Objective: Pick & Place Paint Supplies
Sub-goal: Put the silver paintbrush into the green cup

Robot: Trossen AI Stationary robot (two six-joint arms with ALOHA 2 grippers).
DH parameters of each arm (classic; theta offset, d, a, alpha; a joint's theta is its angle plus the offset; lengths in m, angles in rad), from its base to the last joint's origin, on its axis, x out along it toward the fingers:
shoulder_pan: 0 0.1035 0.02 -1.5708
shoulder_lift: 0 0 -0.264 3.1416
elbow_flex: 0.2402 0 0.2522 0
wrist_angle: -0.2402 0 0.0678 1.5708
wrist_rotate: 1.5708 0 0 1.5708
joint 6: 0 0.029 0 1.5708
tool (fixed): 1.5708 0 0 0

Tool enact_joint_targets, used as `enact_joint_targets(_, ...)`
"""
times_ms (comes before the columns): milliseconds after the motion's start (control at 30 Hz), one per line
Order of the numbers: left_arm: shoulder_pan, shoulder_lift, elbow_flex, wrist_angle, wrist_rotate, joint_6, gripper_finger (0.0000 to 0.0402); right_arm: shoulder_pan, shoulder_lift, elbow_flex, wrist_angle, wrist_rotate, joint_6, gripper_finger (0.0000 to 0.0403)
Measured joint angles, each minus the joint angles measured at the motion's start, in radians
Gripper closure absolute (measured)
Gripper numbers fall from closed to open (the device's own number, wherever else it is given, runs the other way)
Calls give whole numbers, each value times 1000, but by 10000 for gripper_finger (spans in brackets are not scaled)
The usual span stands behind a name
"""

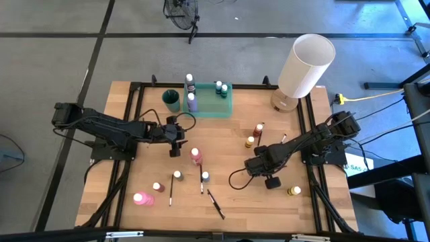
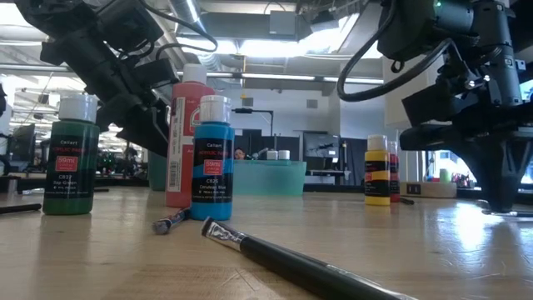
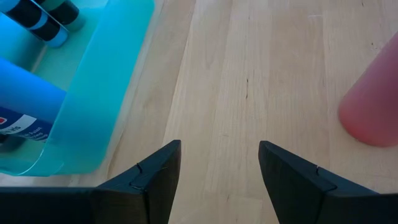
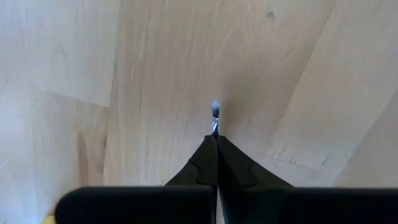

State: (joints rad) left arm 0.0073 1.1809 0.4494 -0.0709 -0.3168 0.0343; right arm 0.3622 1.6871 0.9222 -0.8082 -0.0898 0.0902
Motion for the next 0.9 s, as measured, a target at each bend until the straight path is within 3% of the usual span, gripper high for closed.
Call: enact_joint_targets(900,0,0,0,0,0,14,190,-37,43,-16,10,-87,18,403)
